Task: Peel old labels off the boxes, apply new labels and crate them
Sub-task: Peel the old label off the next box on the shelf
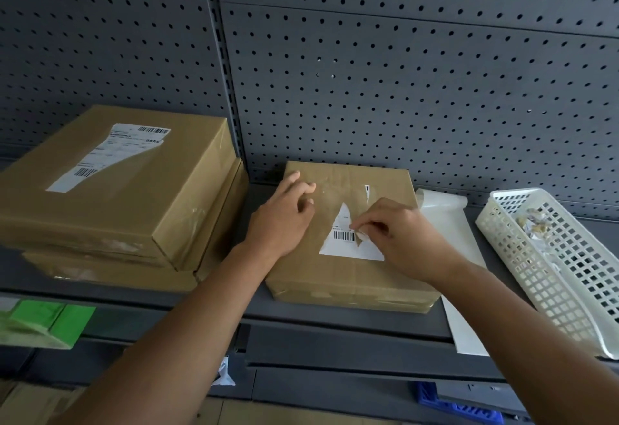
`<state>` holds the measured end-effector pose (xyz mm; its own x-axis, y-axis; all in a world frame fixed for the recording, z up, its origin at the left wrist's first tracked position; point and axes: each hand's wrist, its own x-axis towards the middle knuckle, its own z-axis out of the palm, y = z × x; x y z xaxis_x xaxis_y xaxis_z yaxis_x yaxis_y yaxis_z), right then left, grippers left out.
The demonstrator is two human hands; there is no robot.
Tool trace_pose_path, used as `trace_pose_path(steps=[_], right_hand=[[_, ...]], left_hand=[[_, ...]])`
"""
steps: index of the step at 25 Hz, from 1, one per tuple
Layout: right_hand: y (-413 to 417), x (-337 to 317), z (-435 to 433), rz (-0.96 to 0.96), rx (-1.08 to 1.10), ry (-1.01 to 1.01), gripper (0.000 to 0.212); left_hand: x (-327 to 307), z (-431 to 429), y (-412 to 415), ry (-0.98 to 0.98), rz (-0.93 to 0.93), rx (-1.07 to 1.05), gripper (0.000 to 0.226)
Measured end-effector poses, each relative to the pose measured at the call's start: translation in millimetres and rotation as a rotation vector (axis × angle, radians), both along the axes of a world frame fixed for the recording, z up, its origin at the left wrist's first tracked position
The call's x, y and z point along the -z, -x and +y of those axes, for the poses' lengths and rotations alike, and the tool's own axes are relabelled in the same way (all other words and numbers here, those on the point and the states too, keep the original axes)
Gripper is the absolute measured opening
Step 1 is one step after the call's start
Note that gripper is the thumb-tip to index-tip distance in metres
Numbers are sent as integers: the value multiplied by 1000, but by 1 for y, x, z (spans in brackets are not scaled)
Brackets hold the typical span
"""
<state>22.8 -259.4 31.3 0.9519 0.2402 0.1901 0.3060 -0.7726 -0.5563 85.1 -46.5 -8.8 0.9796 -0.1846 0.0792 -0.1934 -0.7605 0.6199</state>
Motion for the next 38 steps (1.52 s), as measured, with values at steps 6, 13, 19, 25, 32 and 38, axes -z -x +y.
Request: trace_pose_path(steps=[6,13,19,25,32,38], right_hand=[[5,-4,44,53,-57,259,23],[5,-16,60,285,97,161,25],[-3,-18,65,438,197,95,14],[-4,-18,63,534,213,4,14],[-7,-18,66,569,223,22,18],[-8,-21,64,603,221,-22,21]], left_hand=[[5,2,-1,-5,-8,7,36],[4,2,0,-3,-25,6,37],[5,2,0,-18,-34,-4,36],[6,2,1,-15,-40,-1,35],[7,1,0,-24,-44,-1,37],[8,2,-1,-18,-48,9,37]])
